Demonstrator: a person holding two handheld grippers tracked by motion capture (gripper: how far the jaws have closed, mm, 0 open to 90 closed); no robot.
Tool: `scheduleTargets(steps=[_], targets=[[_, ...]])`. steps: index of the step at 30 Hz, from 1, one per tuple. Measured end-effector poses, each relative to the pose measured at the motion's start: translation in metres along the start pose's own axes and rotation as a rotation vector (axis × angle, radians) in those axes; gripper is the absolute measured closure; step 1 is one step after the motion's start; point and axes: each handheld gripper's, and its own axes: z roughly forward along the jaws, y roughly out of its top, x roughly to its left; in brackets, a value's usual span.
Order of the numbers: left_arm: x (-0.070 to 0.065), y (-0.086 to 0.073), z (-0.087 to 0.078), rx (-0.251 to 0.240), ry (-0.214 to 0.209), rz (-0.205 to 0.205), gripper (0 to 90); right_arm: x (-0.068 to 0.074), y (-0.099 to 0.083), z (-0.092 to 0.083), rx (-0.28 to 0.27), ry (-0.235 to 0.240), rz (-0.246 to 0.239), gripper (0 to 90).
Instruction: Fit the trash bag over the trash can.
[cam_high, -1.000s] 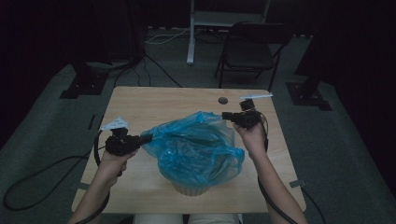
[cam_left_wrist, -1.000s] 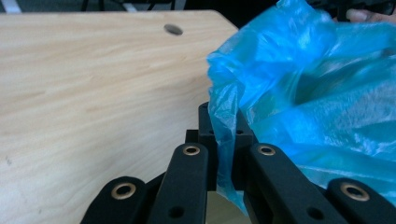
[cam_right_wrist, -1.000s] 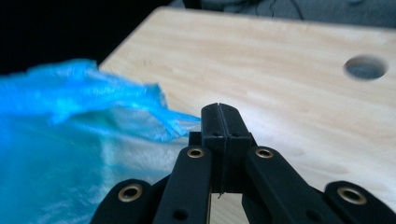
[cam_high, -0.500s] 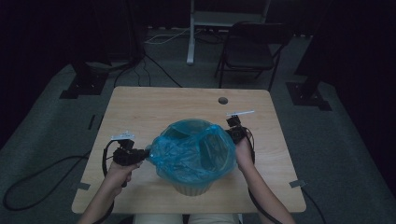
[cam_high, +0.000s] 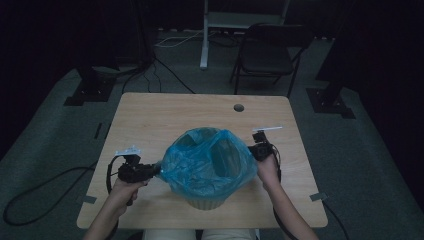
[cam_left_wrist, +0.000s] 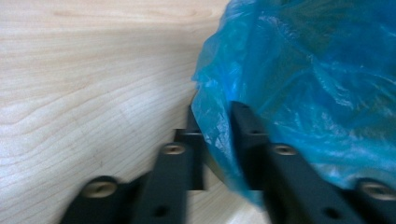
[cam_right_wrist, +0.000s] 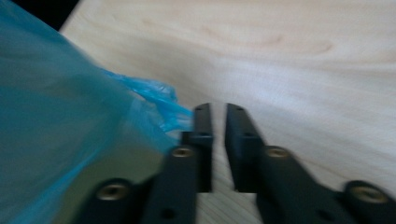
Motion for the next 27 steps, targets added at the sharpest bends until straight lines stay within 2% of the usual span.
scheduleTargets(steps=[1,2,4,6,8,11,12,14,16,17,18,19,20,22,25,27], targets=[[-0.001,0.000,-0.005,-0.014,-0.009,0.002,63.5,-0.001,0.002,-0.007,-0.020,0.001,0.006,71.2],[-0.001,0.000,-0.011,-0.032,-0.017,0.006,58.0,-0.002,0.005,-0.014,-0.039,0.006,0.013,67.5],[-0.002,0.001,-0.023,-0.056,-0.051,0.023,46.9,-0.005,0.010,-0.035,-0.099,0.011,0.035,62.7],[-0.006,0.003,-0.035,-0.068,-0.059,0.038,39.0,-0.006,0.015,-0.051,-0.146,0.036,0.052,60.1],[-0.010,0.006,-0.046,-0.077,-0.068,0.065,36.6,0.003,0.019,-0.070,-0.203,0.084,0.048,58.7],[-0.020,0.017,-0.054,-0.088,-0.063,0.092,33.9,0.021,0.024,-0.085,-0.238,0.130,0.002,55.0],[-0.024,0.021,-0.055,-0.094,-0.072,0.107,32.0,0.027,0.026,-0.088,-0.244,0.151,-0.008,52.8],[-0.031,0.030,-0.058,-0.109,-0.084,0.130,31.7,0.037,0.030,-0.095,-0.261,0.139,-0.042,50.8],[-0.036,0.034,-0.059,-0.120,-0.095,0.136,31.6,0.039,0.031,-0.097,-0.270,0.152,-0.040,49.7],[-0.044,0.043,-0.060,-0.137,-0.128,0.156,31.6,0.040,0.033,-0.098,-0.272,0.183,-0.034,49.6],[-0.047,0.047,-0.060,-0.142,-0.133,0.159,30.8,0.046,0.033,-0.100,-0.271,0.233,-0.035,48.7],[-0.050,0.050,-0.060,-0.148,-0.151,0.170,30.7,0.050,0.033,-0.101,-0.270,0.247,-0.044,47.3],[-0.053,0.054,-0.059,-0.144,-0.166,0.175,30.7,0.055,0.033,-0.102,-0.275,0.271,-0.055,47.1],[-0.060,0.060,-0.054,-0.126,-0.167,0.197,30.7,0.064,0.033,-0.105,-0.280,0.309,-0.078,45.1],[-0.066,0.068,-0.044,-0.073,-0.147,0.218,30.7,0.076,0.034,-0.106,-0.257,0.337,-0.113,41.9],[-0.069,0.071,-0.038,-0.045,-0.122,0.225,30.7,0.082,0.035,-0.103,-0.228,0.333,-0.139,40.8]])
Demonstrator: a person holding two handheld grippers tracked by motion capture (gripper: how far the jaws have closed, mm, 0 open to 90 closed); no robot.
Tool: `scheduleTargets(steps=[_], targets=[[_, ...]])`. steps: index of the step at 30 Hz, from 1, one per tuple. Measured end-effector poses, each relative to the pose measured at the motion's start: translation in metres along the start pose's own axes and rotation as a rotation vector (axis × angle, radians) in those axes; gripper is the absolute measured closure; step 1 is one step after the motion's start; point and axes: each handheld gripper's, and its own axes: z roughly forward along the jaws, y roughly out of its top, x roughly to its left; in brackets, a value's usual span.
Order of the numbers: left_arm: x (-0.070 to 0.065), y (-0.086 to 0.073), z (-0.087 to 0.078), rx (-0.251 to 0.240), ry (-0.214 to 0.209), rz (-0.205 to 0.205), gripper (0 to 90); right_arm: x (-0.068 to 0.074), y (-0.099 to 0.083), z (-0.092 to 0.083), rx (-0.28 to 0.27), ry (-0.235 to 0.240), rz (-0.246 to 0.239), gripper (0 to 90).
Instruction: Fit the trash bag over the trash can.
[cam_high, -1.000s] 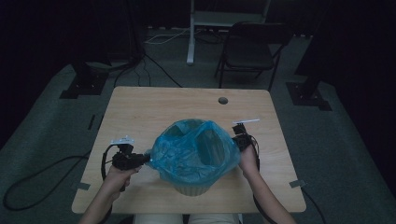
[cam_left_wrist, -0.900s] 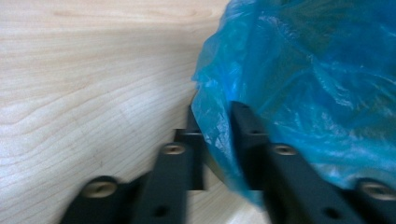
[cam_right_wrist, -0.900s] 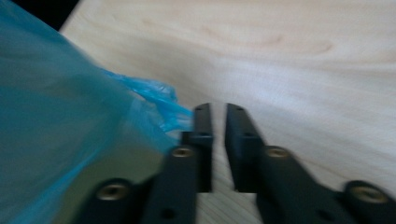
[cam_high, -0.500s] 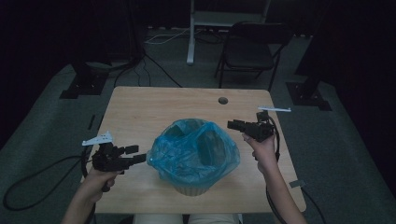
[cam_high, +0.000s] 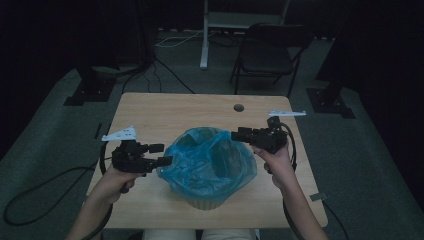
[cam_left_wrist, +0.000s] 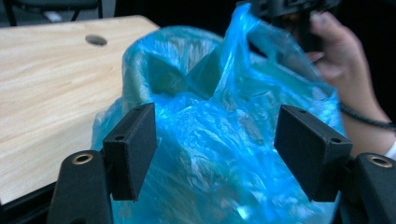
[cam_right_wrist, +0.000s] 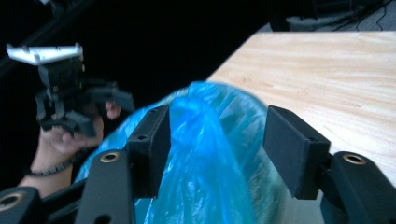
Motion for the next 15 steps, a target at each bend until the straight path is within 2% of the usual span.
scheduleTargets(steps=[2,3,4,5,6,7,8,10,12,14,15], targets=[[-0.001,0.001,0.005,0.027,0.012,0.009,30.7,0.001,0.000,0.006,0.052,-0.027,-0.031,41.9],[-0.001,0.001,0.007,0.036,0.018,0.015,31.2,0.001,-0.001,0.008,0.070,-0.039,-0.043,49.3],[0.000,0.001,0.008,0.033,0.021,0.016,35.5,0.002,-0.001,0.010,0.078,-0.044,-0.054,62.4],[0.001,0.001,0.009,0.034,0.029,0.016,44.8,0.003,-0.002,0.010,0.086,-0.053,-0.074,75.6],[0.002,0.001,0.009,0.037,0.039,0.017,49.0,0.004,-0.002,0.010,0.087,-0.054,-0.081,83.1],[0.002,0.001,0.009,0.037,0.039,0.017,50.6,0.004,-0.002,0.010,0.087,-0.054,-0.081,83.1],[0.003,0.002,0.010,0.042,0.044,0.017,50.6,0.005,-0.001,0.009,0.084,-0.046,-0.089,88.8],[0.002,0.002,0.009,0.042,0.037,0.020,53.8,0.013,0.001,0.002,0.048,-0.034,-0.117,89.9],[0.000,0.002,0.007,0.039,0.027,0.032,53.9,0.018,0.004,-0.003,0.018,0.014,-0.127,90.0],[-0.002,0.002,0.004,0.027,0.004,0.048,53.5,0.025,0.006,-0.008,-0.006,0.026,-0.142,90.0],[-0.004,0.002,0.003,0.024,0.006,0.057,53.4,0.028,0.007,-0.011,-0.022,0.050,-0.146,90.0]])
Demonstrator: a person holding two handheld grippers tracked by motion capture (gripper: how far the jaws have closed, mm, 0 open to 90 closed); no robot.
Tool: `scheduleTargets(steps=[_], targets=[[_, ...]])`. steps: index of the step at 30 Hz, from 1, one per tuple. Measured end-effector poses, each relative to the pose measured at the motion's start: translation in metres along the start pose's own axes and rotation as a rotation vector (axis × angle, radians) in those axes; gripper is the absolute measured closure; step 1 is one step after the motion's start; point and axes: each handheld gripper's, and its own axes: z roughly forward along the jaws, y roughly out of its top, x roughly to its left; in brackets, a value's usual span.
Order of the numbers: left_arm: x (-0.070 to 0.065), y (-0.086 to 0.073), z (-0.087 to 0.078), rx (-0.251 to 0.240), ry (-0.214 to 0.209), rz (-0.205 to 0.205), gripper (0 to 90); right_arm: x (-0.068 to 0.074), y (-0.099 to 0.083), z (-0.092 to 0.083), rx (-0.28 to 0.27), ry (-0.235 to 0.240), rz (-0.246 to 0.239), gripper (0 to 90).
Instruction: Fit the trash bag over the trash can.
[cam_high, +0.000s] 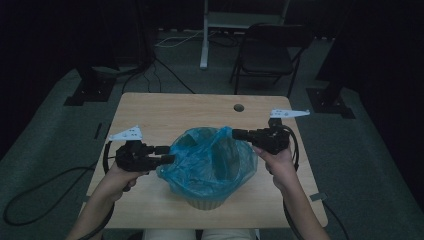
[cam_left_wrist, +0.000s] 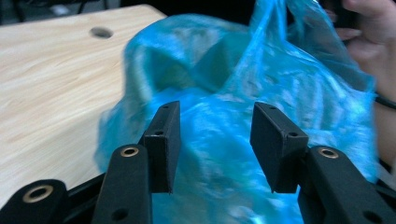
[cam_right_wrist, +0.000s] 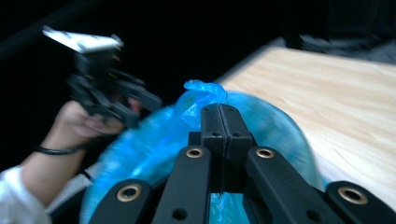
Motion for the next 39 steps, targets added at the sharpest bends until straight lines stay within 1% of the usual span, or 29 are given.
scheduleTargets(steps=[1,2,4,7,8,10,11,13,15,18,19,20,21,22,25,26,27,28,29,30,31,32,33,34,35,36,37,38,39], targets=[[-0.002,0.000,-0.001,-0.009,-0.005,0.014,52.9,0.003,0.001,-0.003,-0.017,0.014,-0.003,90.0],[-0.002,0.001,-0.002,-0.002,-0.023,0.023,52.3,0.007,0.003,-0.005,-0.024,0.020,-0.014,90.0],[-0.004,0.001,0.000,0.017,-0.012,0.031,52.3,0.013,0.006,-0.008,-0.049,0.054,-0.024,90.0],[-0.005,0.002,0.003,0.044,-0.018,0.043,53.1,0.021,0.010,-0.013,-0.083,0.087,-0.036,90.0],[-0.006,0.002,0.003,0.045,-0.017,0.050,55.8,0.024,0.011,-0.014,-0.085,0.090,-0.044,90.0],[-0.008,0.001,0.002,0.039,-0.023,0.067,68.6,0.029,0.013,-0.016,-0.092,0.086,-0.059,89.9],[-0.010,0.001,0.001,0.034,-0.019,0.071,76.6,0.030,0.013,-0.017,-0.093,0.088,-0.061,89.9],[-0.012,0.000,-0.001,0.020,-0.031,0.073,86.7,0.033,0.013,-0.019,-0.098,0.088,-0.064,90.0],[-0.014,-0.002,-0.006,0.001,-0.055,0.071,89.9,0.035,0.011,-0.022,-0.105,0.095,-0.068,90.0],[-0.020,-0.009,-0.015,-0.023,-0.091,0.066,90.0,0.039,0.002,-0.029,-0.102,0.099,-0.077,89.9],[-0.023,-0.013,-0.017,-0.027,-0.106,0.074,89.9,0.040,-0.003,-0.031,-0.100,0.101,-0.071,90.0],[-0.027,-0.017,-0.019,-0.027,-0.112,0.078,89.9,0.040,-0.009,-0.033,-0.093,0.102,-0.066,89.9],[-0.030,-0.022,-0.021,-0.022,-0.113,0.080,90.0,0.040,-0.016,-0.034,-0.085,0.101,-0.058,90.0],[-0.033,-0.027,-0.021,-0.015,-0.125,0.086,89.9,0.040,-0.024,-0.036,-0.076,0.104,-0.051,90.0],[-0.036,-0.046,-0.017,0.003,-0.131,0.074,89.8,0.035,-0.052,-0.038,-0.047,0.104,-0.013,90.0],[-0.037,-0.053,-0.015,0.002,-0.131,0.066,89.7,0.032,-0.062,-0.038,-0.035,0.105,0.011,90.0],[-0.036,-0.060,-0.014,-0.004,-0.148,0.051,89.7,0.028,-0.072,-0.037,-0.017,0.110,0.034,90.0],[-0.035,-0.066,-0.011,0.003,-0.152,0.034,89.6,0.024,-0.083,-0.035,-0.002,0.113,0.060,89.9],[-0.034,-0.072,-0.009,0.000,-0.150,0.022,89.6,0.020,-0.092,-0.034,0.012,0.118,0.089,90.0],[-0.033,-0.076,-0.008,-0.001,-0.168,0.009,89.7,0.016,-0.101,-0.033,0.025,0.125,0.114,89.9],[-0.033,-0.080,-0.006,0.004,-0.168,0.002,89.7,0.012,-0.110,-0.032,0.031,0.132,0.141,90.0],[-0.032,-0.083,-0.005,0.009,-0.159,-0.004,89.7,0.009,-0.118,-0.031,0.039,0.144,0.166,90.0],[-0.032,-0.086,-0.004,0.010,-0.174,-0.011,89.8,0.006,-0.125,-0.031,0.039,0.164,0.189,89.9],[-0.032,-0.086,-0.004,0.010,-0.174,-0.011,89.7,0.006,-0.125,-0.031,0.039,0.164,0.189,89.9],[-0.033,-0.090,-0.001,0.025,-0.163,-0.011,89.7,0.003,-0.131,-0.031,0.034,0.183,0.216,89.9],[-0.033,-0.091,0.001,0.029,-0.168,-0.006,89.8,0.001,-0.140,-0.032,0.056,0.188,0.228,89.9],[-0.034,-0.092,0.002,0.039,-0.164,-0.001,89.8,0.000,-0.143,-0.032,0.067,0.181,0.232,89.9],[-0.035,-0.093,0.005,0.058,-0.136,0.001,89.9,-0.001,-0.147,-0.032,0.077,0.173,0.231,89.9],[-0.035,-0.095,0.008,0.076,-0.122,0.010,89.9,-0.001,-0.151,-0.031,0.094,0.145,0.224,89.9]])
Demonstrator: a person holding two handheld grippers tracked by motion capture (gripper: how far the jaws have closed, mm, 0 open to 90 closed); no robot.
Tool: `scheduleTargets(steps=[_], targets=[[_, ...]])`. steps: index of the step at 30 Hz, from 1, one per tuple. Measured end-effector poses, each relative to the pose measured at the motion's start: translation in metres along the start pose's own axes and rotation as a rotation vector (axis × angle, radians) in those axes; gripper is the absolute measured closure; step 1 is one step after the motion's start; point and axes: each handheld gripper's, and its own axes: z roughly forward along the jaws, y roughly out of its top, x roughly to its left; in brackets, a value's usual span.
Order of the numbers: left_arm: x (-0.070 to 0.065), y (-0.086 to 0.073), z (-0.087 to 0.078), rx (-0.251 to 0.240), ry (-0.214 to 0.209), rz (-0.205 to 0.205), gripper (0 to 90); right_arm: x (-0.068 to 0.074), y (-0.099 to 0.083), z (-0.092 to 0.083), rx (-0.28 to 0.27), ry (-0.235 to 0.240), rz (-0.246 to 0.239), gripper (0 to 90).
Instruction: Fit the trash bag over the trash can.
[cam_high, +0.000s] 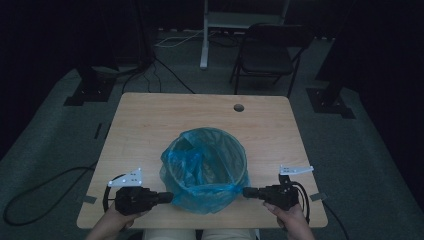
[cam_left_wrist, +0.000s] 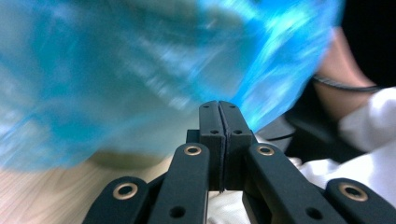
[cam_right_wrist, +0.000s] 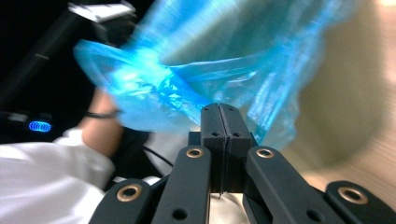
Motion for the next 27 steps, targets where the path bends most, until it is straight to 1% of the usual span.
scheduleTargets(steps=[1,2,3,5,7,8,9,10,11,12,13,15,16,17,18,19,20,22,23,24,25,27], targets=[[0.002,-0.003,0.004,0.016,0.010,-0.014,89.9,-0.002,-0.003,0.001,0.011,-0.039,0.005,90.0],[0.004,-0.004,0.007,0.032,0.033,-0.020,89.9,-0.006,-0.005,0.003,0.021,-0.056,0.017,89.9],[0.006,-0.007,0.011,0.046,0.052,-0.024,90.0,-0.009,-0.006,0.004,0.023,-0.060,0.025,89.9],[0.011,-0.011,0.015,0.041,0.045,-0.060,90.0,-0.014,-0.007,0.009,0.039,-0.084,0.032,89.9],[0.012,-0.013,0.016,0.037,0.042,-0.066,90.0,-0.015,-0.007,0.014,0.049,-0.080,0.033,89.9],[0.011,-0.014,0.015,0.035,0.047,-0.068,90.0,-0.013,-0.006,0.016,0.065,-0.089,0.019,90.0],[0.009,-0.013,0.013,0.034,0.044,-0.062,90.0,-0.011,-0.005,0.018,0.068,-0.102,0.002,89.9],[0.005,-0.013,0.009,0.027,0.047,-0.053,89.9,-0.010,-0.005,0.019,0.073,-0.109,-0.004,89.9],[0.002,-0.013,0.004,0.019,0.062,-0.045,81.4,-0.008,-0.004,0.020,0.079,-0.115,-0.012,89.9],[-0.002,-0.013,-0.002,0.004,0.060,-0.033,74.2,-0.007,-0.003,0.019,0.075,-0.120,-0.017,89.9],[-0.007,-0.013,-0.009,-0.014,0.081,-0.021,67.5,-0.006,-0.003,0.018,0.073,-0.118,-0.018,89.9],[-0.014,-0.010,-0.021,-0.032,0.172,-0.005,54.0,-0.004,-0.002,0.015,0.065,-0.125,-0.021,89.9],[-0.016,-0.008,-0.026,-0.044,0.215,0.010,50.7,-0.003,-0.001,0.013,0.058,-0.124,-0.021,89.9],[-0.016,-0.004,-0.032,-0.064,0.241,0.017,44.7,-0.002,0.000,0.011,0.049,-0.122,-0.022,90.0],[-0.016,-0.002,-0.034,-0.073,0.235,0.006,40.1,0.000,0.001,0.008,0.033,-0.117,-0.021,89.9],[-0.015,0.002,-0.036,-0.090,0.238,-0.004,39.9,0.001,0.002,0.007,0.022,-0.112,-0.021,89.9],[-0.015,0.005,-0.035,-0.098,0.237,-0.005,37.5,0.003,0.003,0.005,0.007,-0.104,-0.022,89.9],[-0.018,0.012,-0.030,-0.100,0.219,0.015,35.9,0.010,0.007,0.002,-0.015,-0.092,-0.039,89.9],[-0.020,0.015,-0.026,-0.093,0.193,0.026,34.1,0.013,0.009,0.002,-0.023,-0.089,-0.047,89.9],[-0.022,0.017,-0.022,-0.084,0.184,0.035,32.7,0.017,0.010,0.002,-0.025,-0.085,-0.061,89.9],[-0.024,0.019,-0.017,-0.082,0.185,0.048,32.7,0.019,0.011,0.002,-0.026,-0.086,-0.070,89.9],[-0.025,0.023,-0.007,-0.060,0.165,0.052,32.8,0.023,0.014,0.003,-0.021,-0.085,-0.085,89.9]])
